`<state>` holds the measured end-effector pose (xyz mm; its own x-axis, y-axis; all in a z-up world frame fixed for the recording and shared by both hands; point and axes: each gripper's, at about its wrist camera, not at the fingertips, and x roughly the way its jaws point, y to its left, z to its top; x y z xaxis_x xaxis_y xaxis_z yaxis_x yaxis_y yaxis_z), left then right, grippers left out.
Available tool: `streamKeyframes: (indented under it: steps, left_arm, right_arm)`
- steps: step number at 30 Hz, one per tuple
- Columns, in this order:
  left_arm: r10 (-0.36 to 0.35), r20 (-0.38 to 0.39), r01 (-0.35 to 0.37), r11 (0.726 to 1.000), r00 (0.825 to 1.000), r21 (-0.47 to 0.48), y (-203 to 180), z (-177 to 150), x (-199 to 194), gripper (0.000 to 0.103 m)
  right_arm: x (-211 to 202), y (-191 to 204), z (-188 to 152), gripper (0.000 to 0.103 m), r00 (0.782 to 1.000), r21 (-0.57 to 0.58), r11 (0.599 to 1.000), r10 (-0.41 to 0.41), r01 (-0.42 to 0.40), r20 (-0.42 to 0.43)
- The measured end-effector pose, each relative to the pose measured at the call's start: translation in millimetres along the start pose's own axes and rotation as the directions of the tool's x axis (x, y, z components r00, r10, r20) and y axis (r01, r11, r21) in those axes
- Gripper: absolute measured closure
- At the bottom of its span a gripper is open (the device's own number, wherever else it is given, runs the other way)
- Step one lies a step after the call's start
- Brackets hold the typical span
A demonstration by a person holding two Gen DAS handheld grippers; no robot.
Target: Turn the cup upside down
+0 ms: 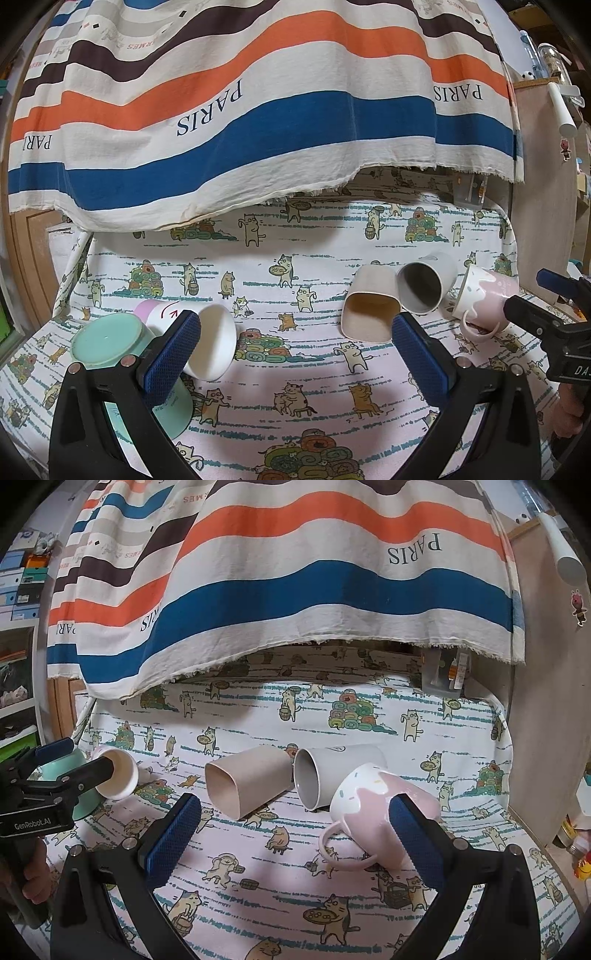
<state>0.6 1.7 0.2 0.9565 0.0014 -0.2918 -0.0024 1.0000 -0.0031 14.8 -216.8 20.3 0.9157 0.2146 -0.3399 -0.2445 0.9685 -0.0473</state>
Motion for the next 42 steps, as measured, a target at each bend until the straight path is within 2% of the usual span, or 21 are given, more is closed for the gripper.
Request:
streamKeyframes:
  steps: [42]
  left_arm:
    - [0.002,-0.001,-0.002,1.000,1.000,0.006,0.1,-3.4,0.0,0.000]
  right_arm:
    - [3.2,0.3,-0.4,0.001,1.000,-0.002,1.000,0.004,-0.004,-0.012]
